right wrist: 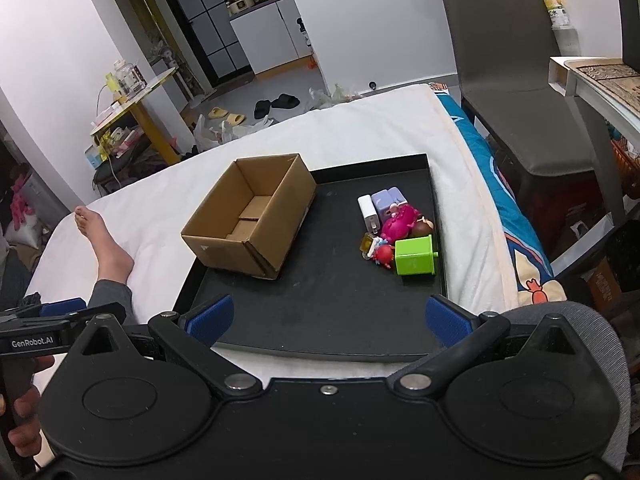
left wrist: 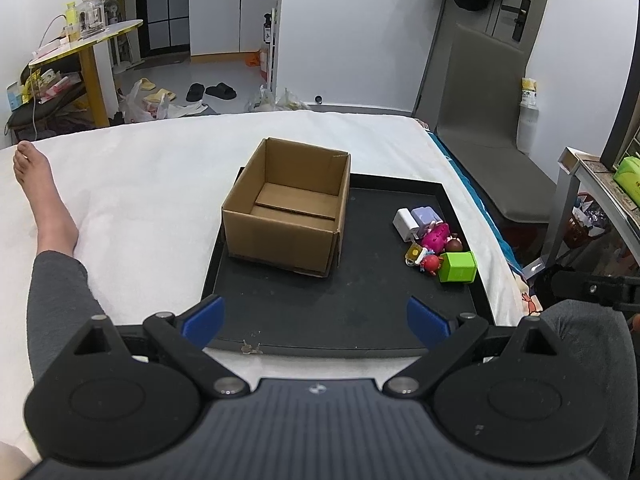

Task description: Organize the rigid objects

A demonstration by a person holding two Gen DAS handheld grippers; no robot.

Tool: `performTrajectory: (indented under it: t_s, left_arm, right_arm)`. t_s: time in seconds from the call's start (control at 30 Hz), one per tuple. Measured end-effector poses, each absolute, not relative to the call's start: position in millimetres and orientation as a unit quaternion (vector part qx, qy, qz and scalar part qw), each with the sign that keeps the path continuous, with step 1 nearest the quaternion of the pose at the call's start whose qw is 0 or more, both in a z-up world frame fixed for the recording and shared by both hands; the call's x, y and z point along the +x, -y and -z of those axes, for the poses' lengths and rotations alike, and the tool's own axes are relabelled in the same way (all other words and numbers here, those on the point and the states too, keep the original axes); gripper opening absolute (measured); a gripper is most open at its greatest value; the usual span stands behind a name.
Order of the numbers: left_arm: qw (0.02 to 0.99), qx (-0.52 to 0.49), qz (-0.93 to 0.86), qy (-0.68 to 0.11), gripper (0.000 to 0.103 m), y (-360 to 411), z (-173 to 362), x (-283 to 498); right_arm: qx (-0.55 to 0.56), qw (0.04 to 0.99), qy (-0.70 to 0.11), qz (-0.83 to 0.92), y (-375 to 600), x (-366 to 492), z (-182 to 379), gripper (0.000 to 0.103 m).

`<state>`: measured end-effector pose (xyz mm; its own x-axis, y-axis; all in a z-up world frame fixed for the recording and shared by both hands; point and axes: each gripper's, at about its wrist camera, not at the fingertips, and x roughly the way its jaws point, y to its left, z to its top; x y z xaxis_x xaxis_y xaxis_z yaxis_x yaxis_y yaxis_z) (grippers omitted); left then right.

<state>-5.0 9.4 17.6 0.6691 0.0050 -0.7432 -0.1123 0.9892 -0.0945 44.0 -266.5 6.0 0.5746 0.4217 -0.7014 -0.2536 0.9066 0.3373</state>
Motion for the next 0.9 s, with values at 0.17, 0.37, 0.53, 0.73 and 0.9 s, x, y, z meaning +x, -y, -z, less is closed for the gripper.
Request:
performTrajectory:
  t_s: [0.17, 0.37, 0.53, 0.73, 0.9]
  left_arm:
    - [0.912, -0.068, -0.032, -0.404, 0.097, -9, -18, -6]
    - [0.91, -0.074, -0.034, -0.406, 0.097, -12, -14, -3]
    - [0.91, -0.075, -0.033, -0.406, 0.097, -13, -9, 2]
    - [0.908, -0.082, -0.03, -0.411, 0.097, -17, 5, 16]
    - [0.905, -0.085, -0.036, -0.416, 0.097, -24, 16, 29]
  right_arm:
    - [0.094, 0.882, -0.421, -0.189, 266, 45, -4, 0.103]
    - [0.096, 0.877, -0.429, -0.193, 264, 47, 2, 0.103]
    - [0.097, 0.875, -0.435, -0.189, 265, 51, 8, 0.103]
    - [0.097, 0.877, -0.436, -0.178, 266, 61, 16, 0.103]
    - [0.101, 0.876, -0.441, -0.168, 268, 72, 23, 0.103]
